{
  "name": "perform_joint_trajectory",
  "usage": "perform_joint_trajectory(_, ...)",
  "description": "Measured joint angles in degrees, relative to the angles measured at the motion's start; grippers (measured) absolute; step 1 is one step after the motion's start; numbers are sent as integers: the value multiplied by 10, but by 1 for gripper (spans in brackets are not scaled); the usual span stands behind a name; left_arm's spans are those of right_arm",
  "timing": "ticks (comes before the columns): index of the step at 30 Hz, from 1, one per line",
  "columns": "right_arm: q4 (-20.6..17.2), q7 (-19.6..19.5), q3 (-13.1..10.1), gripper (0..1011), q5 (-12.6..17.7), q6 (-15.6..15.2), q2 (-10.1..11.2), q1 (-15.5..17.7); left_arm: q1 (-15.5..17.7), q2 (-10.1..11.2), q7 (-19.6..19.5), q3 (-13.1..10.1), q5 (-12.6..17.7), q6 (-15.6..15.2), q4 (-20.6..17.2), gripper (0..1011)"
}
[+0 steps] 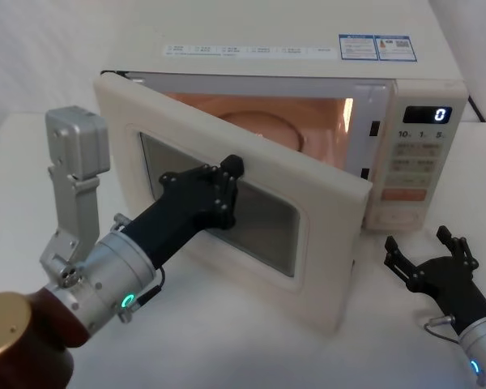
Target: Press the button to open the microwave door with one hand; close the microwave door with the other hand.
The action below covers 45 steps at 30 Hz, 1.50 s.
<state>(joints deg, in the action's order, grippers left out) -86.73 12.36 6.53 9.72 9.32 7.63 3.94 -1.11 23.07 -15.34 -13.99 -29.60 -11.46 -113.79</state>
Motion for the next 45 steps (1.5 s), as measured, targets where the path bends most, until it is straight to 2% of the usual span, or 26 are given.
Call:
perform_joint_trajectory(11, 0, 0, 0, 1002, 0, 0, 0, 0, 40, -5, 9, -23, 1, 10, 32, 0)
perform_joint_trajectory(19, 0, 0, 0, 1002, 0, 0, 0, 0, 73, -11, 12, -40, 10, 9, 53, 0)
perform_joint_trajectory(28, 0, 0, 0, 1002, 0, 0, 0, 0, 111, -23, 12, -59, 23, 1, 95, 0)
perform_joint_trajectory(45, 0, 0, 0, 1002, 0, 0, 0, 0, 157, -50, 18, -66, 45, 2, 147, 0)
